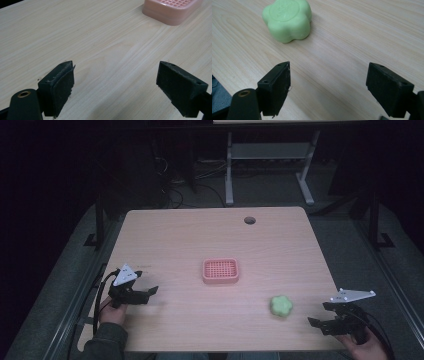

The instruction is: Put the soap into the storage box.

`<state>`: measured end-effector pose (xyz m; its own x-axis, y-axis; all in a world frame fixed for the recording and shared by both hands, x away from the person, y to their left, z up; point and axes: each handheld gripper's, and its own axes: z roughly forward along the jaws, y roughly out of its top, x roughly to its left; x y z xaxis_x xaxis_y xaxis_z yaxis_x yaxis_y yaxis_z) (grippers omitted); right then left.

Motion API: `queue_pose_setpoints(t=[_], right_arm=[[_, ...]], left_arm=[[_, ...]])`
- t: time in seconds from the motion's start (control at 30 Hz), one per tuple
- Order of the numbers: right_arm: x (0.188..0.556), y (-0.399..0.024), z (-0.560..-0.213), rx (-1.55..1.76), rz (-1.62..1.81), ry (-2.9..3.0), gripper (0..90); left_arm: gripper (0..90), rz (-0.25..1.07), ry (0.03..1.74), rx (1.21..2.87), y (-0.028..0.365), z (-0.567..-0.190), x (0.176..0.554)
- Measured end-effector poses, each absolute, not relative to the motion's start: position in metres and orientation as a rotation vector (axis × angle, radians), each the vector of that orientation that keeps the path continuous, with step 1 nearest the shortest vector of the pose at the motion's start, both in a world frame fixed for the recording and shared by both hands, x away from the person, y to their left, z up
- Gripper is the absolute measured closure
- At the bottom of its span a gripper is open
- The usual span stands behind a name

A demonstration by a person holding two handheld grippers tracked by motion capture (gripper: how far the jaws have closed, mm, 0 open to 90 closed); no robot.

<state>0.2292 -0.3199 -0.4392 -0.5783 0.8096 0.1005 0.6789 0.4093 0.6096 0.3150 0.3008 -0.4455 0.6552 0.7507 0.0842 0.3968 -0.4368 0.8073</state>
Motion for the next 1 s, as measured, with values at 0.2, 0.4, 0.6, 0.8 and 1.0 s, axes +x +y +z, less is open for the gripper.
queue_pose_setpoints(t=[0.2, 0.4, 0.6, 0.8, 1.0], right_arm=[[0.229, -0.316, -0.439, 1.311, 0.904, 2.464, 19.5], [0.229, -0.31, -0.434, 1.293, 0.888, 2.466, 19.0], [0.231, -0.305, -0.433, 1.274, 0.879, 2.479, 18.5], [0.233, -0.298, -0.43, 1.241, 0.87, 2.491, 18.0], [0.235, -0.292, -0.425, 1.212, 0.857, 2.504, 17.6]], left_arm=[[14.4, 0.56, 0.875, 2.076, 0.3, -0.445, 0.314], [14.4, 0.567, 0.862, 2.077, 0.301, -0.443, 0.312], [14.4, 0.567, 0.864, 2.073, 0.301, -0.444, 0.313], [14.4, 0.566, 0.865, 2.075, 0.3, -0.444, 0.313], [14.4, 0.565, 0.866, 2.076, 0.3, -0.444, 0.313]])
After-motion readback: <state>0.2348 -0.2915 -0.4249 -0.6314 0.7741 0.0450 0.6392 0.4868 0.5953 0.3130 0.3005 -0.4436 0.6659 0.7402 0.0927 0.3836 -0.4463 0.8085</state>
